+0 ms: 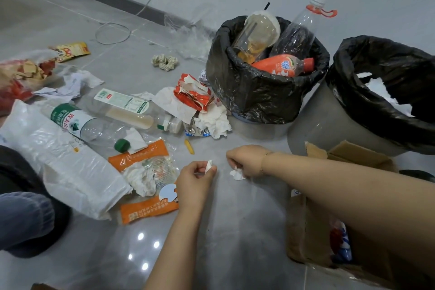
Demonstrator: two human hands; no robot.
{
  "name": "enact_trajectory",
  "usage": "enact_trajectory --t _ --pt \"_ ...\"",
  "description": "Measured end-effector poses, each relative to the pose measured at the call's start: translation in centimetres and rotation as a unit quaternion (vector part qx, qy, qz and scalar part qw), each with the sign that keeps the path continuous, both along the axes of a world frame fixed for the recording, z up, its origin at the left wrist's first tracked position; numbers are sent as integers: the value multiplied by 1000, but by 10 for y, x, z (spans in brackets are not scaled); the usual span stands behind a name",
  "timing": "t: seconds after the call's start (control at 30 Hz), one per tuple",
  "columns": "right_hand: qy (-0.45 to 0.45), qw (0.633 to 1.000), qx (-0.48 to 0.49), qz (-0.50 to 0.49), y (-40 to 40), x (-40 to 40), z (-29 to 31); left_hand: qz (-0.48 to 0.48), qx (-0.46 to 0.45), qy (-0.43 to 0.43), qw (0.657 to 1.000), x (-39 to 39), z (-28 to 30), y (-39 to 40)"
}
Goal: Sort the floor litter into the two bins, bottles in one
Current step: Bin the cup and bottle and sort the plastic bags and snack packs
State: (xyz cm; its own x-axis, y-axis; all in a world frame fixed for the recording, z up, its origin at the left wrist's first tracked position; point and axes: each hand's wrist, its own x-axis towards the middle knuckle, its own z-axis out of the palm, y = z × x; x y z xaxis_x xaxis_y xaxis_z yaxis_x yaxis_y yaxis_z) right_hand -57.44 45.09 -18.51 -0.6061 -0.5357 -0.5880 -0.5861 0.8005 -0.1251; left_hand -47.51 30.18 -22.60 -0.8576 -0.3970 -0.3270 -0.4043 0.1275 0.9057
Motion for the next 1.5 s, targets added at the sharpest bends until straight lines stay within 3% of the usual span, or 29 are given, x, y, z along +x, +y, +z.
enact_trajectory --t 0.33,0.53,0.73,0.87,0.97,1.1,1.3,1.5 --pt "-22 998 36 -53 -5 7 5 15 40 -11 999 0 11 0" --pt "41 981 -96 -164 9 -15 85 5 113 14 993 -3 30 4" --pt "73 953 -215 -199 49 11 177 -88 166 78 979 -13 113 39" --pt "110 903 -309 -277 86 15 223 -129 177 125 968 -23 165 67" --pt "153 837 -374 -368 123 14 247 -178 159 163 957 -49 200 102" --pt "201 797 -341 -455 169 8 249 -235 66 239 940 -89 227 157" --pt "174 806 -262 -501 209 1 232 -278 -114 269 915 -109 223 194" --pt "195 809 -299 -467 205 4 234 -248 -120 272 922 -90 213 146"
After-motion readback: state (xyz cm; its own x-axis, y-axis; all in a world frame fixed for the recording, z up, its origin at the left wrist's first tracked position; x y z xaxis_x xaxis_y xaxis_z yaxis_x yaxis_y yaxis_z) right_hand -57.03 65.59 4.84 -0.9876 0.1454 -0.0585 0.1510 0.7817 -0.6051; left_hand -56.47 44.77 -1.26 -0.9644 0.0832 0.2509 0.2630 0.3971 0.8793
